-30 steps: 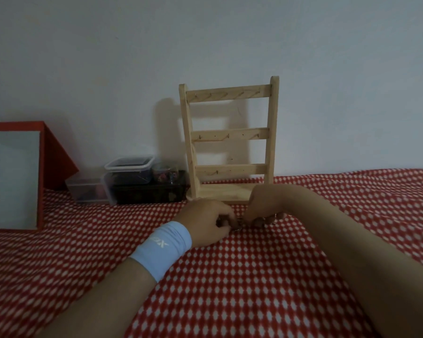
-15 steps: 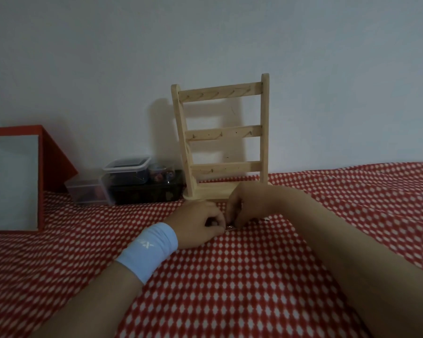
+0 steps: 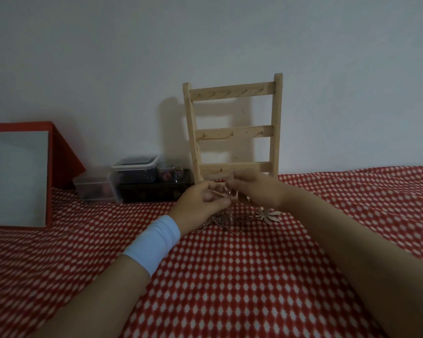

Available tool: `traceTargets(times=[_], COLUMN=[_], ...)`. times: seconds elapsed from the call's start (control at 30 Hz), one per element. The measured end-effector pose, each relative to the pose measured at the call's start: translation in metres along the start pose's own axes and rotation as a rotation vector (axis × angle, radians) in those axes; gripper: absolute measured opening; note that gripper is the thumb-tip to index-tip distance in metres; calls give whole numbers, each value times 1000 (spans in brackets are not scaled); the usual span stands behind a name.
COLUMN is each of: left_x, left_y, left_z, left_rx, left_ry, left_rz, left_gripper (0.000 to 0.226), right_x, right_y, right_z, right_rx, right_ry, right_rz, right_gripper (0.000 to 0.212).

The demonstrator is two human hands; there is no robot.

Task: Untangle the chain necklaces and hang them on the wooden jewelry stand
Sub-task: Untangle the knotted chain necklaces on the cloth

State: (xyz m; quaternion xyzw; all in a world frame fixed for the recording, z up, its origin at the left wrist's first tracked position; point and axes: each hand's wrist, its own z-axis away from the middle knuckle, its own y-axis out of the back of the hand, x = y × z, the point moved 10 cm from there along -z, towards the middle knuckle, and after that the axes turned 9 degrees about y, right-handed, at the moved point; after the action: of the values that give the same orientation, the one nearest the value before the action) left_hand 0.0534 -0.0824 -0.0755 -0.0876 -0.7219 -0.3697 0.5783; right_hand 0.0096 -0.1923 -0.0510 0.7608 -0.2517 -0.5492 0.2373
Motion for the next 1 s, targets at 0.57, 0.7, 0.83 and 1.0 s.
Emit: traceTargets(times=[0.57,0.7,0.83,1.0], left_x=[-8,-9,0,3], left_y=[15,22,31,35], left_z=[10,10,7,2], left_rx=[-351,-392,-289,-207], left_ry=[201,158,88,63], left_rz=[-163,-257,-432,-399], left_gripper=[26,21,22,25], right_x=[8,2,-7,-4], right_y=[10,9,0,-21], right_z=[-4,-1,0,-3], right_rx=[403,315,172,-120], right_ry=[-96,-87,-85,-106], right_rz=[-981,-694,-217,267], right_gripper=[24,23,24,20])
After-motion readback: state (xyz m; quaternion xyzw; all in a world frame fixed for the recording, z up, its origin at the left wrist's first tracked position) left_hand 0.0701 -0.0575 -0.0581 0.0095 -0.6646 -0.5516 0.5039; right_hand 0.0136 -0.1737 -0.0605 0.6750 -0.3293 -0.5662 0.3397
